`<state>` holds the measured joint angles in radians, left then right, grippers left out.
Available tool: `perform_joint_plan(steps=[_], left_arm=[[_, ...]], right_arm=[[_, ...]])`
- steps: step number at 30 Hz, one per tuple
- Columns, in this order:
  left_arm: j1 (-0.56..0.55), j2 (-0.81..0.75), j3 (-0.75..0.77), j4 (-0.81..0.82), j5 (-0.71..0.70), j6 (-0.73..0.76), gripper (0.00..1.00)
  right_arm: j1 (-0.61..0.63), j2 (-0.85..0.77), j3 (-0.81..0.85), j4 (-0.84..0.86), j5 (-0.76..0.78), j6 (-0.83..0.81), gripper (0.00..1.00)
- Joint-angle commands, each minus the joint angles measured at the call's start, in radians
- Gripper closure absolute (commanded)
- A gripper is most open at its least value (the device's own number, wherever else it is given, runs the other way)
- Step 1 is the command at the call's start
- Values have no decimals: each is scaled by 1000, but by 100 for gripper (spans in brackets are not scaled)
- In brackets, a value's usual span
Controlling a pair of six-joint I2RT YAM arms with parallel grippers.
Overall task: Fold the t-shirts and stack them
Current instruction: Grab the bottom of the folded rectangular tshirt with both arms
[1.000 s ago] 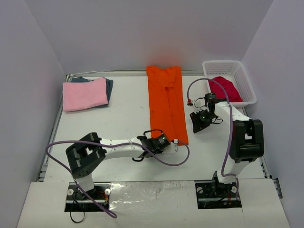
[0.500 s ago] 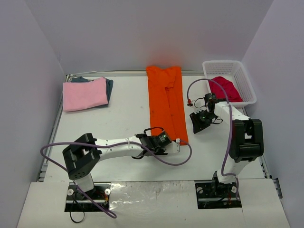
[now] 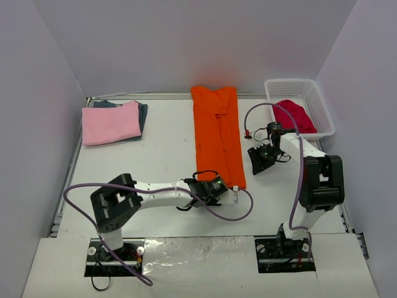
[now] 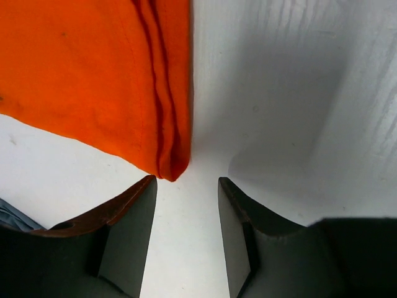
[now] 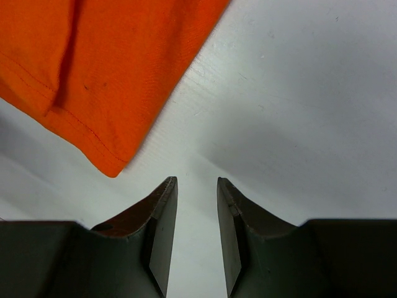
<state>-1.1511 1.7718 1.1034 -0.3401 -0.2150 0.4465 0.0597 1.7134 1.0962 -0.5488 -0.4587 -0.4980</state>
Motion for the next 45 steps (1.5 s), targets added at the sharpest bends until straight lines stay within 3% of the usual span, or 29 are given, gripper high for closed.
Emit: perform_joint_plan(steps=[1,25,27,29,31,32,38,45], left_arm=[[-6,-15,3,55,-44,21,57],[7,69,-65,182,-106,50,59],[8,72,-63,178,-103,52,61],[11,75,-63,177,-95,52,70],[19,75,-62,167,-84,54,84],[22,75,-59,162,-64,52,97],[50,66,-50,105,19,43,98],[178,18,61,-111,327,17,98]], right_arm=[[6,2,-7,-26,9,-8,71],[19,3,-15,-26,28,-16,71],[20,2,-16,-27,29,-16,71],[20,2,-18,-28,29,-16,71],[20,-4,-19,-28,31,-17,71],[20,-6,-19,-27,29,-17,71],[20,-20,-22,-28,26,-19,71],[11,-115,16,-30,-35,-28,69]])
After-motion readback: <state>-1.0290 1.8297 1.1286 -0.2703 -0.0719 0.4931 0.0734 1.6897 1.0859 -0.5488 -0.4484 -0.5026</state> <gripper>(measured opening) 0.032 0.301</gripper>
